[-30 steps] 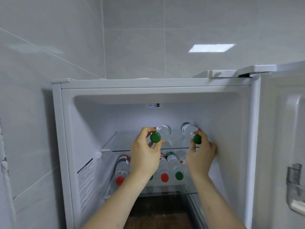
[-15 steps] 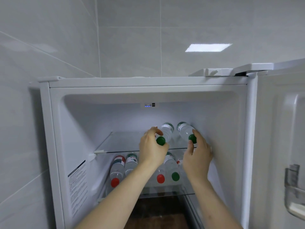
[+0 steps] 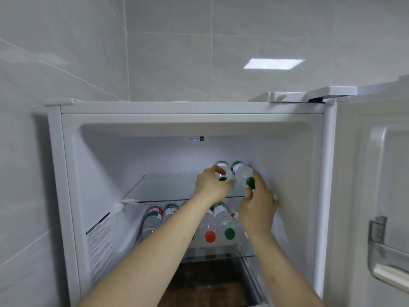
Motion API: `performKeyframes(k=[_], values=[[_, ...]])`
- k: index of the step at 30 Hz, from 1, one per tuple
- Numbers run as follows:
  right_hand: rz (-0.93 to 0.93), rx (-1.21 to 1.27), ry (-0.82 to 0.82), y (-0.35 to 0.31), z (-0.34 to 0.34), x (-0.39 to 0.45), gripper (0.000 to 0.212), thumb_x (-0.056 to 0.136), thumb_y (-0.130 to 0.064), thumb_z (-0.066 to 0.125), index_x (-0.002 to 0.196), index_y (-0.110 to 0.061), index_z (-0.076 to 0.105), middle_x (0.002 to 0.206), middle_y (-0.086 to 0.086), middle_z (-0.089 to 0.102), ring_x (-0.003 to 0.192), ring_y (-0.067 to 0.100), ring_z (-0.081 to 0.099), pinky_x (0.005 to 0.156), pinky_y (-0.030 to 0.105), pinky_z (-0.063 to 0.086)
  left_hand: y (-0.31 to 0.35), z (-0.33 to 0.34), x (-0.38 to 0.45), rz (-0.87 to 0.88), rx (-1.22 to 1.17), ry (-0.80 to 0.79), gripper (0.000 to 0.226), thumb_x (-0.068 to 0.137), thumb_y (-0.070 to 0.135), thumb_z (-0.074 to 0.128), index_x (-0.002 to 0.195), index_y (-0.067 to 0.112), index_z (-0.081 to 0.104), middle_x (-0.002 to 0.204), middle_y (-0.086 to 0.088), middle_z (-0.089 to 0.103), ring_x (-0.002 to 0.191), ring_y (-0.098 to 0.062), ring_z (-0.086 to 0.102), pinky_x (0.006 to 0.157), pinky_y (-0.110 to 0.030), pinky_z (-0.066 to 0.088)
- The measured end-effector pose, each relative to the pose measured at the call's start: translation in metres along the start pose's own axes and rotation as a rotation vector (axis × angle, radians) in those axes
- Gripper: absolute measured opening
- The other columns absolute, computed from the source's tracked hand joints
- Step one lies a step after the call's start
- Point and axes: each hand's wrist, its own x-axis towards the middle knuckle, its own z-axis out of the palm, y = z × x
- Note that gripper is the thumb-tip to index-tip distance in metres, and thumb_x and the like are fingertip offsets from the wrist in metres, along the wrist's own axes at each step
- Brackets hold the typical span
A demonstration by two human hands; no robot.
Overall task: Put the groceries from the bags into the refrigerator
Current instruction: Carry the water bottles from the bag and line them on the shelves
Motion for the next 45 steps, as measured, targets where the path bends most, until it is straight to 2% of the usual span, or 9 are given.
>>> performKeyframes(k=[8, 13, 17, 22, 29, 33, 36, 41, 45], values=[[-0.003, 0.051, -0.094, -0.002, -0.009, -0.002, 0.056, 0.103, -0.01, 0.053, 0.156, -0.021, 0.038, 0.157, -0.002, 0.047, 0.142, 0.021, 0.045, 0.114, 0.044, 0.045, -0.002, 0.005, 0.001, 0.014, 0.006, -0.028, 0.025, 0.097, 0.039, 0.063, 0.118, 0.026, 0.062, 0.129, -0.003, 0.06, 0.095, -0.013, 0.052, 0.083, -0.028, 0.042], [0.038, 0.048, -0.141, -0.006, -0.018, -0.009, 0.059, 0.105, -0.012, 0.049, 0.16, -0.023, 0.029, 0.163, -0.004, 0.036, 0.15, 0.02, 0.033, 0.118, 0.038, 0.036, -0.008, -0.001, -0.004, 0.022, 0.003, -0.07, 0.025, 0.102, 0.028, 0.054, 0.126, 0.027, 0.06, 0.132, -0.003, 0.061, 0.077, 0.003, 0.051, 0.07, -0.018, 0.042], [0.074, 0.121, -0.177, -0.011, -0.027, -0.025, 0.063, 0.105, -0.01, 0.049, 0.16, -0.027, 0.025, 0.166, -0.009, 0.027, 0.153, 0.014, 0.024, 0.121, 0.032, 0.027, -0.013, -0.003, -0.017, 0.074, 0.027, -0.095, 0.036, 0.104, 0.016, 0.046, 0.137, 0.026, 0.056, 0.134, -0.004, 0.062, 0.115, -0.02, 0.062, 0.092, -0.025, 0.046], [0.091, 0.163, -0.217, -0.016, -0.03, -0.039, 0.065, 0.105, -0.01, 0.051, 0.161, -0.028, 0.025, 0.168, -0.011, 0.022, 0.155, 0.013, 0.021, 0.12, 0.029, 0.023, -0.005, -0.004, -0.027, 0.12, 0.032, -0.116, 0.041, 0.103, 0.01, 0.041, 0.138, 0.024, 0.056, 0.13, -0.008, 0.064, 0.104, -0.036, 0.067, 0.093, -0.043, 0.058], [0.115, 0.211, -0.271, -0.025, -0.043, -0.048, 0.068, 0.103, -0.005, 0.05, 0.161, -0.031, 0.024, 0.168, -0.012, 0.02, 0.154, 0.01, 0.019, 0.117, 0.023, 0.02, 0.009, -0.005, -0.031, 0.052, -0.014, -0.142, 0.045, 0.1, 0.006, 0.041, 0.138, 0.025, 0.057, 0.136, -0.009, 0.06, 0.109, -0.043, 0.066, 0.077, -0.037, 0.056], [0.13, 0.24, -0.284, -0.032, -0.055, -0.053, 0.071, 0.101, -0.003, 0.054, 0.16, -0.033, 0.026, 0.167, -0.012, 0.022, 0.153, 0.01, 0.023, 0.113, 0.02, 0.022, 0.013, -0.005, -0.038, 0.047, -0.05, -0.142, 0.044, 0.1, 0.006, 0.042, 0.138, 0.024, 0.057, 0.136, -0.008, 0.06, 0.109, -0.04, 0.065, 0.082, -0.035, 0.056], [0.125, 0.247, -0.287, -0.036, -0.065, -0.058, 0.072, 0.101, -0.003, 0.054, 0.159, -0.033, 0.026, 0.167, -0.012, 0.022, 0.153, 0.01, 0.024, 0.11, 0.018, 0.023, 0.013, -0.005, -0.046, 0.063, -0.031, -0.137, 0.045, 0.1, 0.004, 0.043, 0.14, 0.02, 0.056, 0.14, -0.007, 0.058, 0.123, -0.029, 0.059, 0.1, -0.031, 0.048], [0.118, 0.275, -0.312, -0.044, -0.075, -0.07, 0.071, 0.101, -0.005, 0.056, 0.159, -0.034, 0.027, 0.166, -0.014, 0.024, 0.152, 0.008, 0.024, 0.111, 0.018, 0.022, 0.015, -0.017, -0.061, 0.085, -0.023, -0.115, 0.042, 0.102, 0.005, 0.041, 0.139, 0.019, 0.057, 0.141, -0.008, 0.057, 0.126, -0.025, 0.056, 0.104, -0.033, 0.048], [0.123, 0.302, -0.316, -0.044, -0.085, -0.087, 0.065, 0.1, -0.012, 0.06, 0.154, -0.038, 0.034, 0.163, -0.016, 0.031, 0.15, 0.009, 0.03, 0.115, 0.027, 0.031, 0.009, -0.031, -0.084, 0.097, -0.065, -0.067, 0.039, 0.104, 0.009, 0.042, 0.136, 0.025, 0.059, 0.143, -0.001, 0.056, 0.127, -0.018, 0.054, 0.1, -0.027, 0.045]])
